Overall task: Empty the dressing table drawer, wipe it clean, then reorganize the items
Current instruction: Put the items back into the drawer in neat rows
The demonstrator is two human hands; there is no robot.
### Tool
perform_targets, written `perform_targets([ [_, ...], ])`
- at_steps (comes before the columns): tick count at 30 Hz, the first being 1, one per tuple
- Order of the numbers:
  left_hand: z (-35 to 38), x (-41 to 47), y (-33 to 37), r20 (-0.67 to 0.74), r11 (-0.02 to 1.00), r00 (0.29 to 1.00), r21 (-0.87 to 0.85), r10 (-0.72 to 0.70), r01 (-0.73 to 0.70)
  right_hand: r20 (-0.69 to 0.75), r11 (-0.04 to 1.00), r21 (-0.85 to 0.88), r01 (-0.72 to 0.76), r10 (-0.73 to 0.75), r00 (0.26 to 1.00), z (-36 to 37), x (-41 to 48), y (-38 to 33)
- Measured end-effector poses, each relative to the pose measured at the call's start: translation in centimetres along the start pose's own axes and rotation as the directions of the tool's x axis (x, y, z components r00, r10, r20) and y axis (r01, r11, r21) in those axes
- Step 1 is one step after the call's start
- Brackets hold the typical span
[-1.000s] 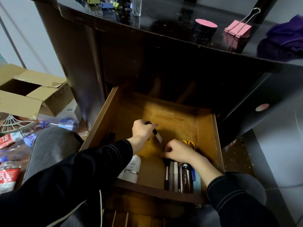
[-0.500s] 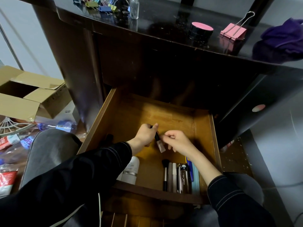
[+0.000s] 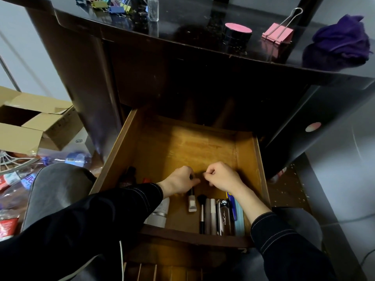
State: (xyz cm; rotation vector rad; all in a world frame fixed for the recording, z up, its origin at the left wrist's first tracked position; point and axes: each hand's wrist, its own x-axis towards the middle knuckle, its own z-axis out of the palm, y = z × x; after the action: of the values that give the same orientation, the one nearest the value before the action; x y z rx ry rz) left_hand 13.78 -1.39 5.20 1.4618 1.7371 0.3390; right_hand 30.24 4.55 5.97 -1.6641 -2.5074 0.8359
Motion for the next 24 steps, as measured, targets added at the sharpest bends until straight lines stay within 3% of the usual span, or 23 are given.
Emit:
perform_targets([
  [7, 0.7, 0.1, -0.7, 0.087, 0.995, 0.995, 0.078, 0.049, -0.055, -0.017, 1.0, -0.009, -0.023, 0.023, 1.0, 0.2, 0.2, 0.1],
  [15, 0.6, -0.6, -0.7, 0.093, 0.972, 0.992, 0.21, 0.085, -0.103, -0.024, 1.0, -0.011, -0.017, 0.017, 1.0, 0.5, 0.5, 0.4],
  [18, 0.6, -0.9, -0.7, 0.114, 0.976, 0.991, 0.196, 0.076, -0.098, -0.004, 1.0, -0.009, -0.002, 0.002, 1.0, 0.5, 0.5, 0.5],
  [24, 0.9, -1.3, -0.3, 0.162, 0.997, 0.987, 0.077, -0.012, 0.0, 0.168, 0.995, -0.012, 0.104, -0.1, 0.981, 0.6, 0.5, 0.6],
])
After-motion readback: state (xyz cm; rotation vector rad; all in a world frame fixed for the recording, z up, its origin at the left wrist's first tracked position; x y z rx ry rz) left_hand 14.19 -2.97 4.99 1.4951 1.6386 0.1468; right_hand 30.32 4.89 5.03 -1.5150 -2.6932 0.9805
